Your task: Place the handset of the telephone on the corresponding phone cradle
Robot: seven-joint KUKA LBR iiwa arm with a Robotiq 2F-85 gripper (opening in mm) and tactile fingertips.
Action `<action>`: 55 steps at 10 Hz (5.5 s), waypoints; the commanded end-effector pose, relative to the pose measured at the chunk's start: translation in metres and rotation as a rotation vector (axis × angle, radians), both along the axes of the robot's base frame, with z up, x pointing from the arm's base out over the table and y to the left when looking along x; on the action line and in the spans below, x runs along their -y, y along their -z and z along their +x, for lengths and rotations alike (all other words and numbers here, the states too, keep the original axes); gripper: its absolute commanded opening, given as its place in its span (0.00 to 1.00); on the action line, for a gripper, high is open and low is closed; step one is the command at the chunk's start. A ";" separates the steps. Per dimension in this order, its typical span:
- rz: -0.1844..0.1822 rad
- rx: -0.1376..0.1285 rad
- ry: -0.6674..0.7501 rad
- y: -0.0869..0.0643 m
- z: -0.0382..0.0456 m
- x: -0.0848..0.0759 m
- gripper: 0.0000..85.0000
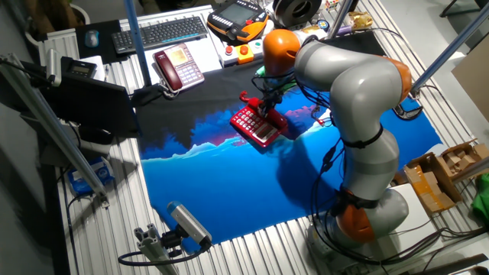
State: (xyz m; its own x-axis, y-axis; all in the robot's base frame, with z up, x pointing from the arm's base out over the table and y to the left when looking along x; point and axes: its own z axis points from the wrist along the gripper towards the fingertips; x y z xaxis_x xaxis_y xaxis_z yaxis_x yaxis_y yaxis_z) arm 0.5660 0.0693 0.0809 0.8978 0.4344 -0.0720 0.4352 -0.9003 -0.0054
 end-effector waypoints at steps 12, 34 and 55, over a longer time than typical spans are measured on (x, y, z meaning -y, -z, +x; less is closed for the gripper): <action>-0.012 -0.024 -0.002 -0.005 0.0001 0.000 0.66; 0.065 0.011 -0.342 -0.084 -0.0188 0.045 0.01; 0.013 0.011 -1.400 -0.086 -0.0167 0.049 0.01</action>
